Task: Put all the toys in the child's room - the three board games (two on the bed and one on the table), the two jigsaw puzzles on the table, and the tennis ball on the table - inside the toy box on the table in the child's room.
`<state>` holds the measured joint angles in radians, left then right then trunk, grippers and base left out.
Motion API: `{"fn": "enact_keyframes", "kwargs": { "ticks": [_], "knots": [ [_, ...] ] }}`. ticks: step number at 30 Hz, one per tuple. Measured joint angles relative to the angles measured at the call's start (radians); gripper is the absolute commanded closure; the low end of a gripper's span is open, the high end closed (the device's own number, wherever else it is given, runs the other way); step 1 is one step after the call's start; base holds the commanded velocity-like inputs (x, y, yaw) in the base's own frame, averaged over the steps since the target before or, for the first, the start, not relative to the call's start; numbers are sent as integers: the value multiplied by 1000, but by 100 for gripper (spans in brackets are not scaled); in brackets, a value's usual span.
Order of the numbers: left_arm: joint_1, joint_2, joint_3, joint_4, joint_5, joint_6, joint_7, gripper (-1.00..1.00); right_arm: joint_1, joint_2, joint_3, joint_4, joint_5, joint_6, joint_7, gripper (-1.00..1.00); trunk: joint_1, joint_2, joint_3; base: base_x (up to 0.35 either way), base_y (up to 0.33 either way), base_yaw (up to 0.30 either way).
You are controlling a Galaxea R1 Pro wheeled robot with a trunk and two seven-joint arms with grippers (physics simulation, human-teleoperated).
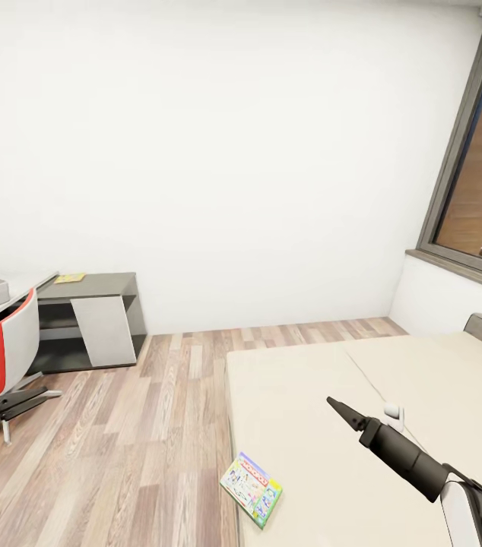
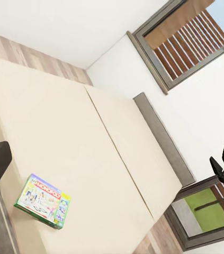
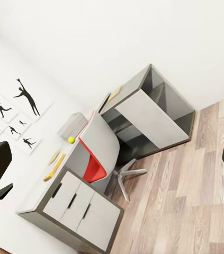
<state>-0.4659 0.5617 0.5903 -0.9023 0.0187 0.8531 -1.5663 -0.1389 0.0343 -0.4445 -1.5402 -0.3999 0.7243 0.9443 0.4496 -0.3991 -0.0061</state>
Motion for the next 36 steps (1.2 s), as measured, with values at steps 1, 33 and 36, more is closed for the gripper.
{"fn": "enact_keyframes", "kwargs": {
  "ticks": [1,33,36],
  "knots": [
    [0,0,0,0,0,0,0,-100,0,0,0,0,0,0,0,-100,0,0,0,0,0,0],
    [0,0,0,0,0,0,0,-100,0,0,0,0,0,-2,-2,-100,0,0,0,0,113,0],
    [0,0,0,0,0,0,0,-100,0,0,0,0,0,-2,-2,-100,0,0,0,0,173,0]
  ]
}}
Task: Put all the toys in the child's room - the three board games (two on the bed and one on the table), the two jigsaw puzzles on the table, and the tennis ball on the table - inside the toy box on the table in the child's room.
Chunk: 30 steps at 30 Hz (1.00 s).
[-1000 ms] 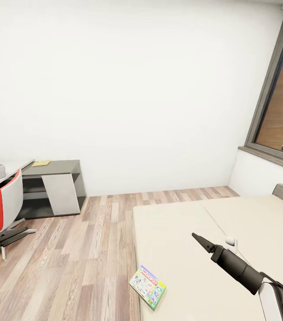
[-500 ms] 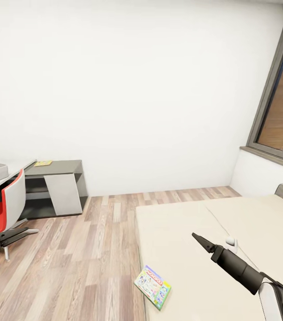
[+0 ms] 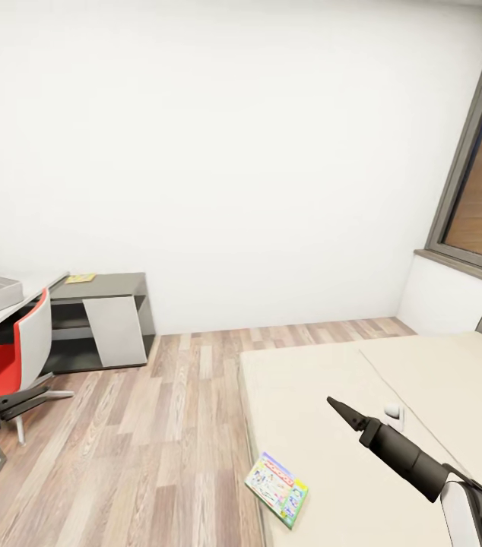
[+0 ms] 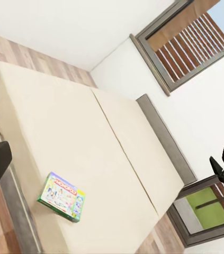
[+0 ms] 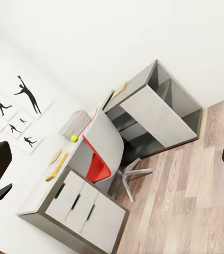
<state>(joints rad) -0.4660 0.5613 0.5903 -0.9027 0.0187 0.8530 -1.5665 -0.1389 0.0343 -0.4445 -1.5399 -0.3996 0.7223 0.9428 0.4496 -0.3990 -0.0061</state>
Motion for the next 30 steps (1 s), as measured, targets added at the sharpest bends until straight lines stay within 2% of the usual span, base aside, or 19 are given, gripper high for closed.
{"fn": "enact_keyframes", "kwargs": {
  "ticks": [30],
  "knots": [
    [0,0,0,0,1,0,0,-100,0,3,0,0,1,-1,-1,-100,0,0,0,0,173,0]
  ]
}}
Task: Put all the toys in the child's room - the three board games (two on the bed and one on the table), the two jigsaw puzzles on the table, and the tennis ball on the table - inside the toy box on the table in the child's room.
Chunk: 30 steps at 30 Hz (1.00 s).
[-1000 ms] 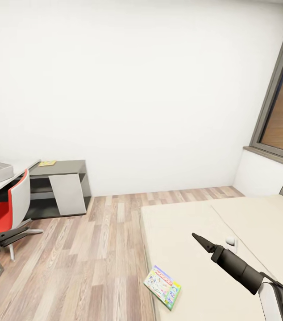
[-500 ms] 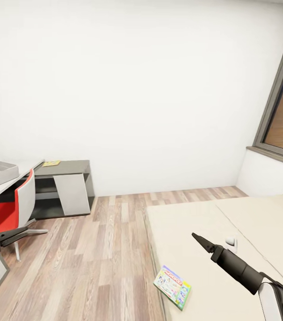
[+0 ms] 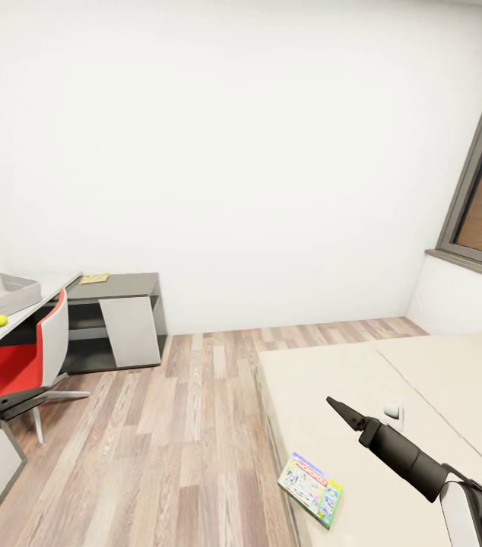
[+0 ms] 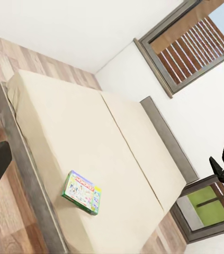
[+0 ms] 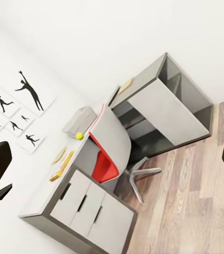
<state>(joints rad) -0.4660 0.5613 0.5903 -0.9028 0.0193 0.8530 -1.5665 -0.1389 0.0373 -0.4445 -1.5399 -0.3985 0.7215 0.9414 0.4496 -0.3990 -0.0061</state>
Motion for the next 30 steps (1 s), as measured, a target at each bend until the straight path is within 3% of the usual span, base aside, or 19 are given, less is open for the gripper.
{"fn": "enact_keyframes", "kwargs": {
  "ticks": [9,30],
  "knots": [
    [0,0,0,0,0,0,0,-100,0,1,1,0,-1,6,0,-100,0,0,1,0,222,-100],
    [-1,0,0,0,-1,1,0,-100,0,-3,1,0,-3,10,0,-100,0,0,12,0,277,-256]
  ]
}}
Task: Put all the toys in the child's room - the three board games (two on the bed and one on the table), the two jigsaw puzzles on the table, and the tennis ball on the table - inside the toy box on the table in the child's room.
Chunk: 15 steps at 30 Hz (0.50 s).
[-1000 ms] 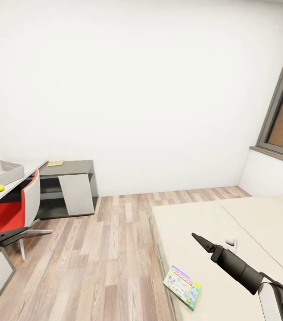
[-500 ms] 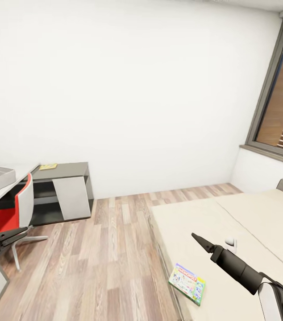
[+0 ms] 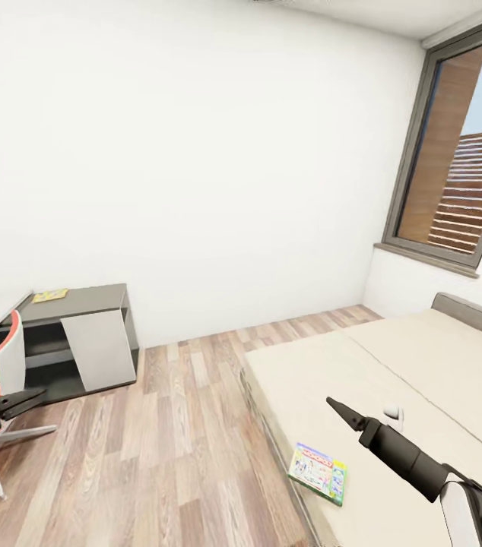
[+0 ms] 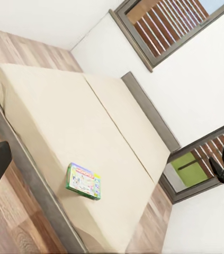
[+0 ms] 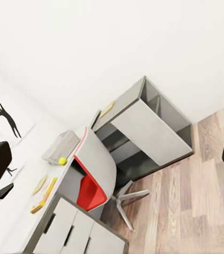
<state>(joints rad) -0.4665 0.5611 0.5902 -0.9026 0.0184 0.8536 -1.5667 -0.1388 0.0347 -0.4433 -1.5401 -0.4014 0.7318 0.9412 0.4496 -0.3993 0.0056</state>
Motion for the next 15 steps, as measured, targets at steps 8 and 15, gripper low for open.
{"fn": "enact_keyframes", "kwargs": {
  "ticks": [8,15],
  "knots": [
    [0,0,0,0,0,0,0,-100,0,0,0,0,-1,0,0,-100,0,0,4,0,282,-268],
    [0,0,0,0,0,0,0,-100,0,0,0,0,-1,0,0,-100,0,0,8,0,283,-269]
  ]
}}
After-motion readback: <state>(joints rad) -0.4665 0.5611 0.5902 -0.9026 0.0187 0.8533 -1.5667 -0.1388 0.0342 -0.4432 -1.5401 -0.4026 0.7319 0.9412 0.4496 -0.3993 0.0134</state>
